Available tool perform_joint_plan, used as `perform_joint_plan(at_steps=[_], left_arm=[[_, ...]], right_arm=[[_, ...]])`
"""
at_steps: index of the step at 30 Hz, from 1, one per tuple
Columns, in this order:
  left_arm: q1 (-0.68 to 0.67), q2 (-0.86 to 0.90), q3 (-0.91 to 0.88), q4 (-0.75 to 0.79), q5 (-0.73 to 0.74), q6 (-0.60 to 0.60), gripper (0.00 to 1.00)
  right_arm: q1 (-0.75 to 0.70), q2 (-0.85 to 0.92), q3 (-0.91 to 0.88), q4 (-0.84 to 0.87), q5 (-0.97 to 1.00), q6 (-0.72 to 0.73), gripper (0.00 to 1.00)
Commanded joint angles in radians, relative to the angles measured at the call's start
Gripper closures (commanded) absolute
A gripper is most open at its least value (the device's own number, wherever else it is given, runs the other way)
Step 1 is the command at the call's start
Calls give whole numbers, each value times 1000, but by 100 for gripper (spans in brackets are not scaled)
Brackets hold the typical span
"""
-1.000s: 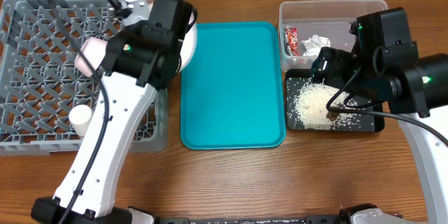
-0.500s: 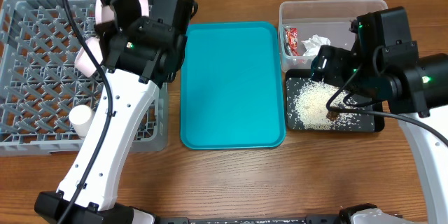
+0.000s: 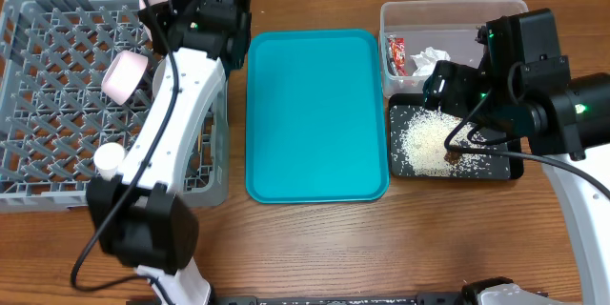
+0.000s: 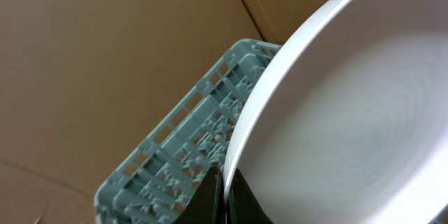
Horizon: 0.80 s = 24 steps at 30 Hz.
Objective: Sort waste into correct bins and load items into the dishwasher
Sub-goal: 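Stand the white plate upright in the dish rack with the left gripper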
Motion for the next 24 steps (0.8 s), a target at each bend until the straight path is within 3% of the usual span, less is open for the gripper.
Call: perform_joint_plan(at_steps=[1,20,22,24], left_arm=[[11,42,7,79,31,108,96],[6,134,6,47,167,35,96],[6,135,6,51,171,36,92],[6,135,6,56,171,36,82]], right_arm=[[-1,-19,3,2,-4,-2,10],[-1,-19,3,-10,-16,-2,11],[-1,-19,3,-13,-17,-2,11],[-1,-19,3,-13,-17,-2,11]])
